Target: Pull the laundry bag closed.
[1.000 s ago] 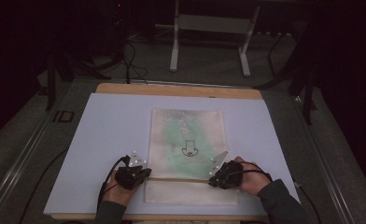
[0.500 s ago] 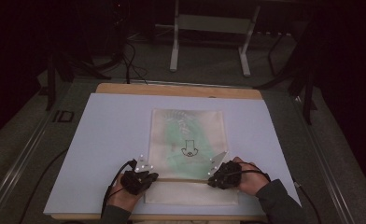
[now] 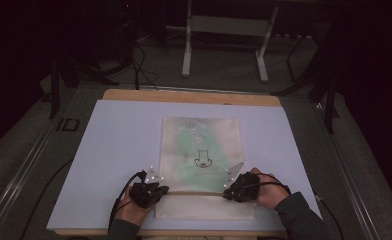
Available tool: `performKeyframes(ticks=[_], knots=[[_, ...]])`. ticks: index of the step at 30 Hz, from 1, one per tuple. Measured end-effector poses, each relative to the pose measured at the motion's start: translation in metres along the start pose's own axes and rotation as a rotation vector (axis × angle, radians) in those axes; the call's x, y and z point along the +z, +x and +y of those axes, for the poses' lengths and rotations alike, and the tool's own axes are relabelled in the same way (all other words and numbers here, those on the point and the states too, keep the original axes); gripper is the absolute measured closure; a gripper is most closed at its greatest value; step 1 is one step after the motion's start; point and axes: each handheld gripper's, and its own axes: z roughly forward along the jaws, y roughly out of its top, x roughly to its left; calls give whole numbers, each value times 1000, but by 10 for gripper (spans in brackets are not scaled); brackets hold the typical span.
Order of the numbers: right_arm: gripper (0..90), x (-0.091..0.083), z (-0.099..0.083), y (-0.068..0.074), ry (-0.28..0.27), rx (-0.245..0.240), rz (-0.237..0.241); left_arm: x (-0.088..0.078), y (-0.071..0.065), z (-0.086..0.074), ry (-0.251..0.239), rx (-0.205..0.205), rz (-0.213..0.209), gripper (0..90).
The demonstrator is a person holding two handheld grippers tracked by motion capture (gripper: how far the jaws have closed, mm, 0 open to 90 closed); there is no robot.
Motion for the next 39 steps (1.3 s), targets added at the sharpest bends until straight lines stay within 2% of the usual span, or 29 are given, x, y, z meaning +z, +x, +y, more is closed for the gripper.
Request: performKeyframes(ticks=[9,12,39], knots=[[825,-3,-1,-1,4,-1,0,0,2,-1,-6,-13,-13,893],[824,-6,-7,-2,1,13,0,0,2,-1,-6,-15,-16,893],[824,-22,-31,-4,1,51,-21,0,1,-1,-10,-12,-6,893]])
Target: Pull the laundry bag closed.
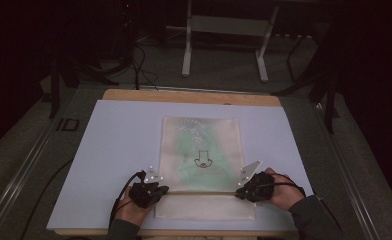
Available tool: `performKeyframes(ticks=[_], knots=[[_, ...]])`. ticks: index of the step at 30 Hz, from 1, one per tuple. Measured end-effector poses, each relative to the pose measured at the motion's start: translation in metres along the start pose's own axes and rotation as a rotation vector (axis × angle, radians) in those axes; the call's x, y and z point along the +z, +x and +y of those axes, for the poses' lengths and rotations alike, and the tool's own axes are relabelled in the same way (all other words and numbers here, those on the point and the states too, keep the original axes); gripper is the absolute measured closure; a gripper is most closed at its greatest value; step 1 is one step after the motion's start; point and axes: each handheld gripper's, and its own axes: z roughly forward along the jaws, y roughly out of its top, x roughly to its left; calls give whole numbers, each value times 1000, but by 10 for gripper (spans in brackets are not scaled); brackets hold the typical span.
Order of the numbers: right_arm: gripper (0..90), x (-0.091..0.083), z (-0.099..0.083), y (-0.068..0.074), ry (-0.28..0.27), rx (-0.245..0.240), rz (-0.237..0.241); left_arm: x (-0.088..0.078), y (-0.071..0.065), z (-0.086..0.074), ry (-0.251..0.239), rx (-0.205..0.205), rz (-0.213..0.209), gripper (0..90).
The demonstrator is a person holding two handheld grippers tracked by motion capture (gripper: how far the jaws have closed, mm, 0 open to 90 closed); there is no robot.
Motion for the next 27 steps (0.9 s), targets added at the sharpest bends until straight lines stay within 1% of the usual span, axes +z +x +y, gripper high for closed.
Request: performKeyframes(ticks=[8,10,14,16,22,27], knots=[[824,-3,-12,-2,15,21,-10,0,0,0,0,0,0,892],[824,-4,-15,-3,17,36,-12,0,0,0,0,0,1,892],[824,-7,-22,-4,18,46,-18,0,0,0,0,1,1,893],[824,-8,-24,-5,2,50,-13,0,0,0,0,2,1,892],[822,-7,-26,-5,-4,54,-10,0,0,0,-2,-1,-3,892],[814,-7,-31,-4,-48,51,-9,0,1,0,-2,0,-4,892]])
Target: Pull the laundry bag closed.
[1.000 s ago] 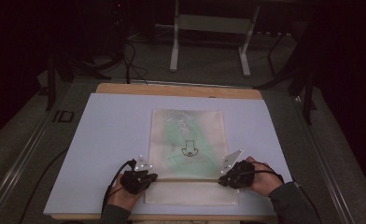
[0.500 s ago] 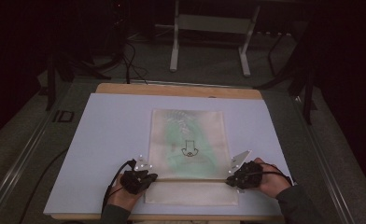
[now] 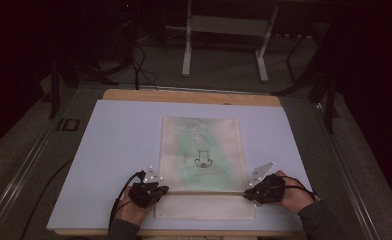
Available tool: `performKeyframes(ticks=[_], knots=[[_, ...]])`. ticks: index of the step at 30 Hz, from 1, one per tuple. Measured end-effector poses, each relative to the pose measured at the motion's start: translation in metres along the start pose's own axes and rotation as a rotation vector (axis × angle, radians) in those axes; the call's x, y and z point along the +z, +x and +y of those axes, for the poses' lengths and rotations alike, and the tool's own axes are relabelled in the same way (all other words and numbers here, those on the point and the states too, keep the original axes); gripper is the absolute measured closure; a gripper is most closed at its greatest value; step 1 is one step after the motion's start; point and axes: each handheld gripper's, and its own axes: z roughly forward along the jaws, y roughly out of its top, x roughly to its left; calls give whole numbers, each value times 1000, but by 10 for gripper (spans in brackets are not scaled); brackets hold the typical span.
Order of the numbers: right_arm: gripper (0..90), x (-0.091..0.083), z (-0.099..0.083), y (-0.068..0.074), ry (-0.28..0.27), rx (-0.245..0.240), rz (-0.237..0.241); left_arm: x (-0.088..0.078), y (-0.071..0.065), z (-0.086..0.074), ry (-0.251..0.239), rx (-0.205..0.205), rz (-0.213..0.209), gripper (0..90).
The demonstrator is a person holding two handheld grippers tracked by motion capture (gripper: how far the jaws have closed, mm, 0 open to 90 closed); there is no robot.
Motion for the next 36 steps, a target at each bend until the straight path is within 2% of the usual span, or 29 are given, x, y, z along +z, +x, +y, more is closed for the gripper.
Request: performKeyframes(ticks=[5,7,9,14,21,30,36], knots=[[750,-2,-5,-1,-22,26,-15,0,1,0,-2,0,-5,891],[743,-2,-7,-1,-15,39,-25,0,1,-1,-5,12,-9,891],[729,-4,-9,-2,-19,57,-39,0,3,-1,-12,-4,-23,890],[708,-9,-14,-3,-64,78,-47,0,3,-1,-12,2,-21,890],[681,-14,-17,-5,-94,98,-66,0,5,-3,-26,7,-36,887],[655,-15,-24,-8,-132,158,-102,0,4,-3,-27,21,-26,880],[634,-13,-28,-11,-154,189,-114,-1,2,-2,-27,46,-11,875]])
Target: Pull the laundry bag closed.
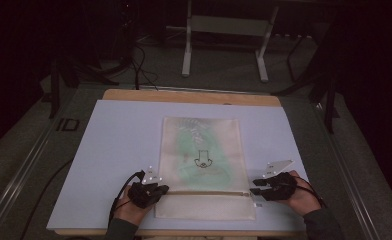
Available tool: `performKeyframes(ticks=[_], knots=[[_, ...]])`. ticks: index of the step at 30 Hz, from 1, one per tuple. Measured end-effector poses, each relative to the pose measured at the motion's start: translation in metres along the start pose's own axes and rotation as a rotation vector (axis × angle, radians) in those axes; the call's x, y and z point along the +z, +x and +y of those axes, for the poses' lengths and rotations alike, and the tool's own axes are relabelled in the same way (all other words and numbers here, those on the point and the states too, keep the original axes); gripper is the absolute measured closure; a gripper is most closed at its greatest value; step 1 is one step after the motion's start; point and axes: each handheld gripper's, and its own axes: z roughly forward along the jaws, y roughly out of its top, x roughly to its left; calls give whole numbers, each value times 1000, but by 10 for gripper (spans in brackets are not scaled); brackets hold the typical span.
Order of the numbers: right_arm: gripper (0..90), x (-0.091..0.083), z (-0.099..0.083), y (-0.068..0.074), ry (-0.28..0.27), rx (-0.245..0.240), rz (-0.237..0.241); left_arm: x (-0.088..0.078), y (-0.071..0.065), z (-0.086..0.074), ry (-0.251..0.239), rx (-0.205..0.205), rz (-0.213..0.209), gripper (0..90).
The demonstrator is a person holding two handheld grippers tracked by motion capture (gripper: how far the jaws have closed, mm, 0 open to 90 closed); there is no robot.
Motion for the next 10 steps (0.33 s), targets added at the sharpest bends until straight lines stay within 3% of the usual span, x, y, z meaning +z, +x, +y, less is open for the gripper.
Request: performKeyframes(ticks=[10], knots=[[616,-2,-8,-7,-43,62,-27,0,0,0,-6,3,0,869]])
